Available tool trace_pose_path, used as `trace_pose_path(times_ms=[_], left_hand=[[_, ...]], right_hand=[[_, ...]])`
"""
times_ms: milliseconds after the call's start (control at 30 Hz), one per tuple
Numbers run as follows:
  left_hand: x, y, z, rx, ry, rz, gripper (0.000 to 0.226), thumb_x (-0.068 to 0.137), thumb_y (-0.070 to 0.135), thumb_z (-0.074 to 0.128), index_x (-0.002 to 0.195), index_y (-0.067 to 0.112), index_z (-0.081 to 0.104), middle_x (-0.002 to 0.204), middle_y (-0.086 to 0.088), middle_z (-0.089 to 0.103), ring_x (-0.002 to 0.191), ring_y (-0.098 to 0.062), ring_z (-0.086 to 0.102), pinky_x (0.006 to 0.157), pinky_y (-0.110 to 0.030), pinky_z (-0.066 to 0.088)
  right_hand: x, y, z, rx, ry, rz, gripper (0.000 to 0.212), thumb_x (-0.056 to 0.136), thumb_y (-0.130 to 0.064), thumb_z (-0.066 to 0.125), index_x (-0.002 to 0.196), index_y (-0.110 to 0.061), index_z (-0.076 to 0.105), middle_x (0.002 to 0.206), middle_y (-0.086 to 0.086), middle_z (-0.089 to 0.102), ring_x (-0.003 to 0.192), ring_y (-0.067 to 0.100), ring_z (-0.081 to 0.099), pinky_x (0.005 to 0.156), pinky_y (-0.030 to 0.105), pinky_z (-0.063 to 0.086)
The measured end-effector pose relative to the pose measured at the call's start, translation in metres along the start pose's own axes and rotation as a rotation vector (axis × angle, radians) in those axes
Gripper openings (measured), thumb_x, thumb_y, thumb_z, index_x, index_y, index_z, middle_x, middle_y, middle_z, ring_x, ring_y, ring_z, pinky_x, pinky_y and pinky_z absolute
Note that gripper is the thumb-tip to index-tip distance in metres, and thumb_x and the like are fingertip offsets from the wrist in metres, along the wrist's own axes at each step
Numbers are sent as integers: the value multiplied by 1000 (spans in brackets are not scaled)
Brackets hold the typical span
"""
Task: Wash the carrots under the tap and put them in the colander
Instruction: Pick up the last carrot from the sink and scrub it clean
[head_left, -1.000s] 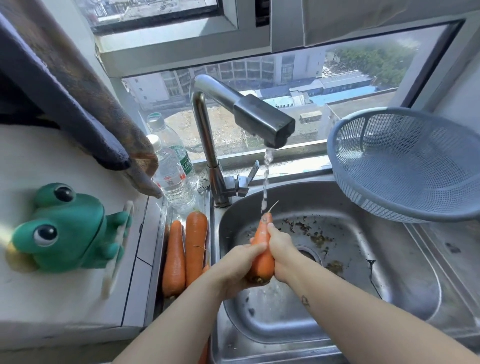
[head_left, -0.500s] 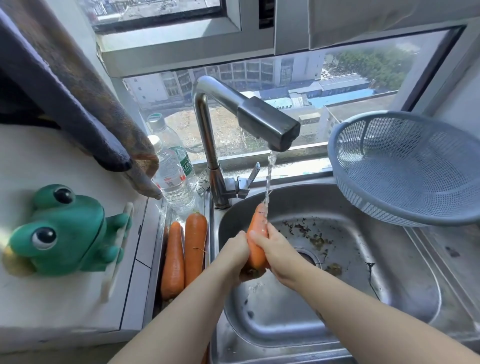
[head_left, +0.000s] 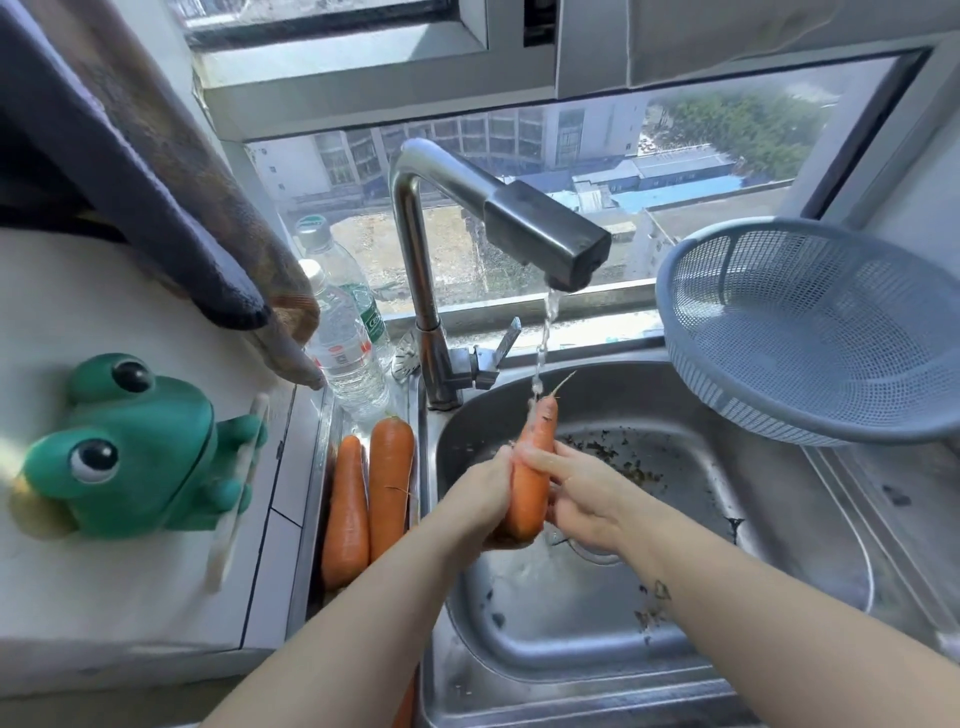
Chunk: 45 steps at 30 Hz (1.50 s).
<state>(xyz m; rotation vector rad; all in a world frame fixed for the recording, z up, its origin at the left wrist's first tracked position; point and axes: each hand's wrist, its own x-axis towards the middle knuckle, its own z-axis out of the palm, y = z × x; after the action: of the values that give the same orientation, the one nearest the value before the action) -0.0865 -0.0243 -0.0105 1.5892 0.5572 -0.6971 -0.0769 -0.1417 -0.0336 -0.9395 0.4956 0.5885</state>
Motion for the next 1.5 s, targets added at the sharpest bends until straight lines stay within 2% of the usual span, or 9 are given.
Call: trace_pose_path(times_ms=[133,267,367,567,900,1033,1200,1333,1500], left_hand=[[-3,8,-10,-116,-26,-85,51,102,42,31,112,0,59,86,-22,69,59,-25,66,50,-29,53],[-9,7,2,-128,45,-72,42,103,39,29,105,6,55,83,-21,68,60,-26,65,49,-28,54],[-12,3,9,-29,43,-17,27,102,26,34,92,10,54,101,-26,66,85,-36,68,71,-43,59],[-11,0,1,-128,52,-54,43,104,40,26,107,7,54,95,-25,67,67,-28,65,53,-31,56],[-15,11,2,-66,89,18,47,102,41,26,109,6,56,107,-28,65,81,-35,66,57,-37,56],[-22,7,14,387,166,221,29,96,31,37,103,8,53,112,-25,62,102,-40,63,80,-41,56],[-26,11,10,797,196,305,14,98,8,41,111,6,45,119,-20,59,108,-32,59,89,-34,47],[-24,7,-4,255,-57,146,39,100,42,38,116,12,58,110,-13,65,95,-24,64,86,-39,53],[-21,-6,-6,66,-329,154,23,93,32,56,107,14,59,82,-6,65,66,-15,60,57,-26,48]], right_hand=[[-13,-13,-6,-30,-265,-3,40,90,5,53,127,-12,54,108,9,71,95,21,69,78,30,58],[-9,-5,8,-292,-71,-127,38,86,0,65,122,-6,54,101,9,69,89,18,68,72,27,55],[-7,2,11,-378,102,-185,29,95,-24,56,118,-6,59,102,11,69,90,20,66,77,30,54],[-19,-3,8,-296,-96,-103,38,92,-2,57,129,-5,50,114,13,64,100,24,63,101,45,46],[-28,-19,2,-160,-252,-65,42,91,9,49,128,-12,50,113,9,65,96,19,65,78,29,55],[-17,-8,14,-217,-2,-146,34,93,-6,56,126,1,54,112,15,65,105,26,63,101,43,46],[-11,3,22,-266,147,-173,32,99,-31,48,118,-8,59,104,10,68,99,23,65,96,39,49],[-13,0,18,-115,190,-85,34,102,-30,43,107,-3,61,99,12,67,89,20,65,89,36,50],[-21,5,20,-157,206,-51,35,102,-32,40,105,-6,63,98,15,68,92,26,65,92,42,51]])
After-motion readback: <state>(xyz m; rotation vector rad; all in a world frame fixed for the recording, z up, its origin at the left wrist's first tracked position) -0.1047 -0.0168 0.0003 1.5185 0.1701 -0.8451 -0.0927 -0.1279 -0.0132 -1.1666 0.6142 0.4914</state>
